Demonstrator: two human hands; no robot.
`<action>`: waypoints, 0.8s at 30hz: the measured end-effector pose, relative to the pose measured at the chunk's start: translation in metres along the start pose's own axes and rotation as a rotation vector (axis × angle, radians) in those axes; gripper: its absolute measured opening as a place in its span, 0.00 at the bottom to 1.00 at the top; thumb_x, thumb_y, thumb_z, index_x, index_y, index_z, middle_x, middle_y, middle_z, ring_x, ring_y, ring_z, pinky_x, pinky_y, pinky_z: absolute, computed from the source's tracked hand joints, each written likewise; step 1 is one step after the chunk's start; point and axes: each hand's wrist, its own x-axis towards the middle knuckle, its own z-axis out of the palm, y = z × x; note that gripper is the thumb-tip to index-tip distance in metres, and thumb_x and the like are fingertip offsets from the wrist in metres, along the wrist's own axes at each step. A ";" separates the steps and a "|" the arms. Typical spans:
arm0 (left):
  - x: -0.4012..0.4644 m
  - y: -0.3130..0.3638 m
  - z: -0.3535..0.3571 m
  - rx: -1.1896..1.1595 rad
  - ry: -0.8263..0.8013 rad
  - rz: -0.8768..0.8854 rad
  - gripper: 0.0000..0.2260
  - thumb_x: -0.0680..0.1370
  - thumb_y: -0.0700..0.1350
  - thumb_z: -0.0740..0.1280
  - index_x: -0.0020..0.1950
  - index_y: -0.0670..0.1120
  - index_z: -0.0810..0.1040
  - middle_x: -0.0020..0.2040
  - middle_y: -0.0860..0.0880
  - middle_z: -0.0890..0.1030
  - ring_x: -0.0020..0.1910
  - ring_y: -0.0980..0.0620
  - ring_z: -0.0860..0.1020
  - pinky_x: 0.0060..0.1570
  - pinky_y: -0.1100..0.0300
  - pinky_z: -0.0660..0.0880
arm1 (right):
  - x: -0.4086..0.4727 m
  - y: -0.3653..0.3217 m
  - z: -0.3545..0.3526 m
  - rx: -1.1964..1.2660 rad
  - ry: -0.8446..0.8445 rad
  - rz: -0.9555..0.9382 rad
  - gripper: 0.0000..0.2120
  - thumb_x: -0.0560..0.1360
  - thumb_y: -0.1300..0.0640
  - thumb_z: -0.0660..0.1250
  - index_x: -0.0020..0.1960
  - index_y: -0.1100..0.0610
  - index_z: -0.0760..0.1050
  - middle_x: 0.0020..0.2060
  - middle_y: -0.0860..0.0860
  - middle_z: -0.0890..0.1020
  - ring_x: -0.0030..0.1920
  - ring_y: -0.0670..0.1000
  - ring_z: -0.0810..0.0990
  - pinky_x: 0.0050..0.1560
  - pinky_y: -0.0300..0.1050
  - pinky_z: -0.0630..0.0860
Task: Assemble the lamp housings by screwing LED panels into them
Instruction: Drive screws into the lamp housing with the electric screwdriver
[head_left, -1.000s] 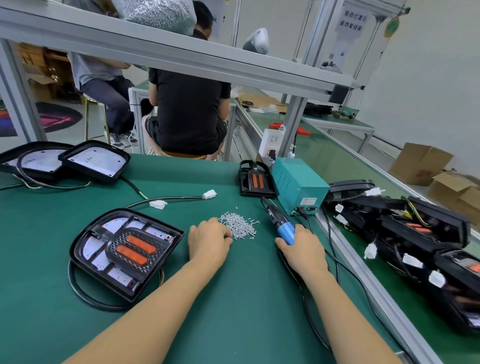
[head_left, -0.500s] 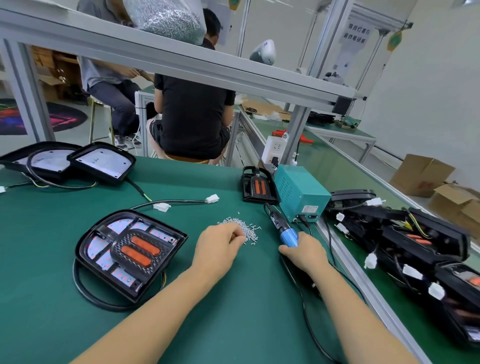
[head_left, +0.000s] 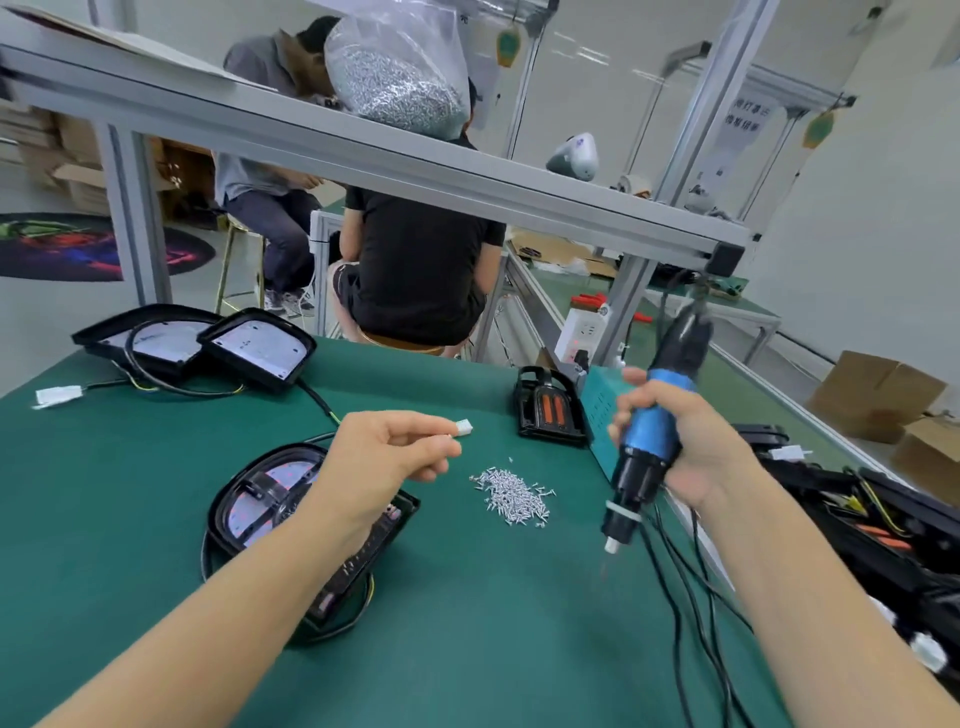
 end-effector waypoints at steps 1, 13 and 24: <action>-0.002 0.000 -0.004 -0.021 0.008 -0.014 0.08 0.72 0.32 0.70 0.39 0.44 0.83 0.34 0.43 0.84 0.28 0.56 0.78 0.31 0.67 0.76 | -0.006 -0.003 0.010 0.086 -0.035 -0.043 0.11 0.74 0.70 0.61 0.51 0.57 0.74 0.29 0.51 0.75 0.27 0.48 0.74 0.32 0.41 0.79; -0.017 -0.003 -0.056 -0.129 0.040 -0.095 0.04 0.73 0.37 0.71 0.41 0.42 0.85 0.37 0.42 0.84 0.32 0.54 0.79 0.27 0.64 0.74 | -0.039 0.014 0.113 0.675 -0.109 -0.444 0.05 0.75 0.63 0.62 0.46 0.54 0.73 0.27 0.46 0.72 0.25 0.44 0.71 0.32 0.36 0.73; -0.023 -0.006 -0.075 -0.284 0.050 -0.106 0.05 0.73 0.35 0.69 0.42 0.41 0.85 0.38 0.41 0.84 0.32 0.53 0.80 0.31 0.64 0.76 | -0.039 0.029 0.155 0.724 -0.129 -0.465 0.06 0.76 0.64 0.60 0.45 0.54 0.73 0.27 0.46 0.73 0.26 0.44 0.71 0.32 0.37 0.73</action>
